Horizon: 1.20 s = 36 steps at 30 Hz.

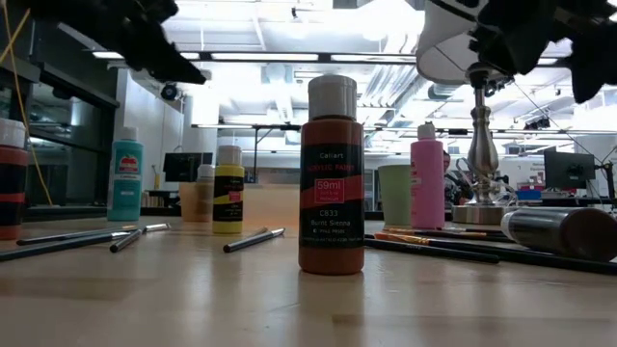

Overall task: Pick & Place Paint Supplies
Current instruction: Put the dark brown paint bottle into the orange bin

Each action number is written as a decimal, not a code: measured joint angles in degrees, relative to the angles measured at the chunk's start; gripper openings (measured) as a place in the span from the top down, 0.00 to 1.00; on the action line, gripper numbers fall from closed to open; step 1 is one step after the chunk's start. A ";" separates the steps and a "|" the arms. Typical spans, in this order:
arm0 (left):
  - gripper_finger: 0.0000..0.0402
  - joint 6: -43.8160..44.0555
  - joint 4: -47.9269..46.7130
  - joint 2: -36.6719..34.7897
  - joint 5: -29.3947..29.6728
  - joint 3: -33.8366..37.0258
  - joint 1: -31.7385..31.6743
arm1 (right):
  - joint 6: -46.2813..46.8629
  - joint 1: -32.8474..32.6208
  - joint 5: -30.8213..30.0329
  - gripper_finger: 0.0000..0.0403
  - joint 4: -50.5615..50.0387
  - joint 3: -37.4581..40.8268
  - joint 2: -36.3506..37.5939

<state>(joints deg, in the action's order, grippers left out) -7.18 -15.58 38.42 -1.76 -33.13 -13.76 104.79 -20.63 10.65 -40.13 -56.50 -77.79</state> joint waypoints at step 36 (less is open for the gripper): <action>0.65 4.78 -2.08 -8.02 -0.24 6.28 0.00 | 14.09 -8.58 -13.68 0.52 -18.55 -17.34 -26.66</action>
<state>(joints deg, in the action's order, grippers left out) -2.40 -17.66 30.39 -2.00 -26.85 -13.76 118.89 -29.22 -3.03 -58.68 -73.84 -104.46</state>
